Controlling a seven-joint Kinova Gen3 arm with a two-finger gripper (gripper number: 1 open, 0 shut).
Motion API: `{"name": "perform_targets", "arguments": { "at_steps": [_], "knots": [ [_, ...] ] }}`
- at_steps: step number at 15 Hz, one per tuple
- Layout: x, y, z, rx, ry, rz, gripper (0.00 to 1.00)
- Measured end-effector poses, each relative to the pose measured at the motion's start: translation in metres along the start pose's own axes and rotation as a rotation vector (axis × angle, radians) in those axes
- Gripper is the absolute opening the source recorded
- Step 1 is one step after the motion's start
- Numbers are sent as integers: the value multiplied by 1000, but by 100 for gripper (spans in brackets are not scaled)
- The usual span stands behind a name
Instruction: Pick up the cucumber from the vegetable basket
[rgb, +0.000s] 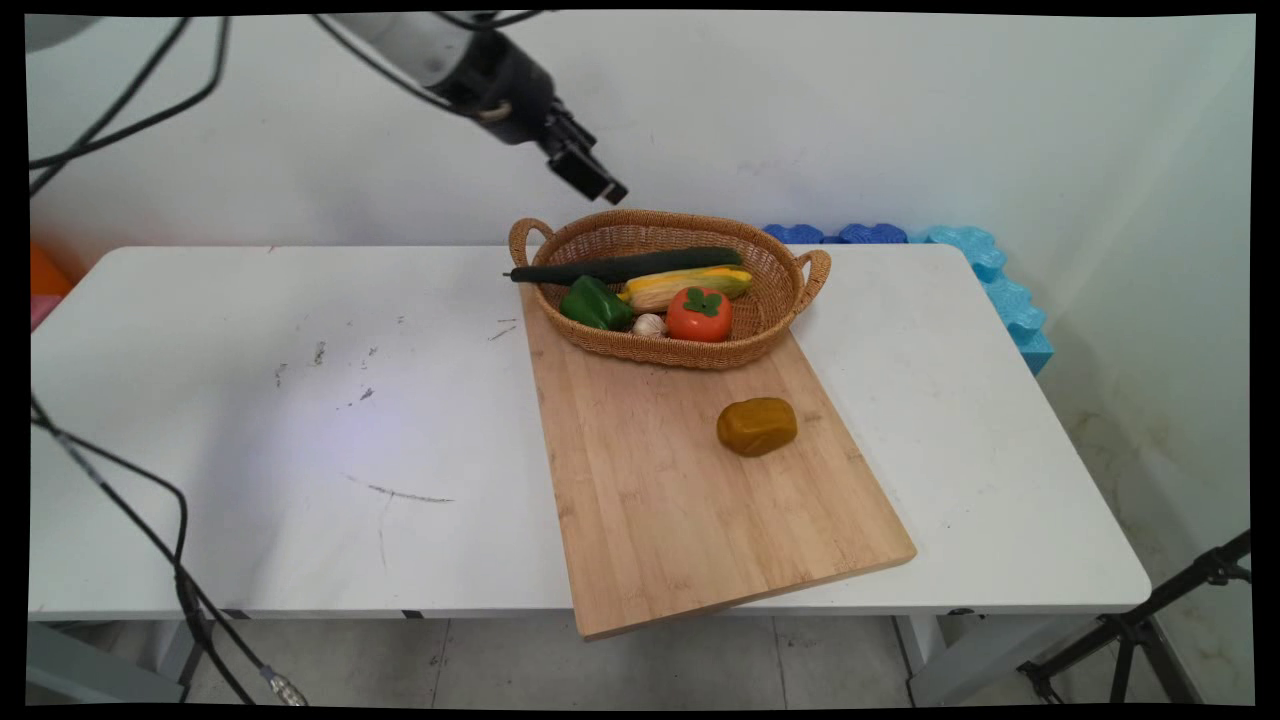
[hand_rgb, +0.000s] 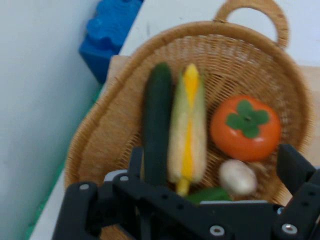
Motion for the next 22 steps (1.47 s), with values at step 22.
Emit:
{"name": "perform_targets", "arguments": {
  "at_steps": [22],
  "knots": [
    [33, -35, 160, 106, -261, -76, 100]
  ]
}}
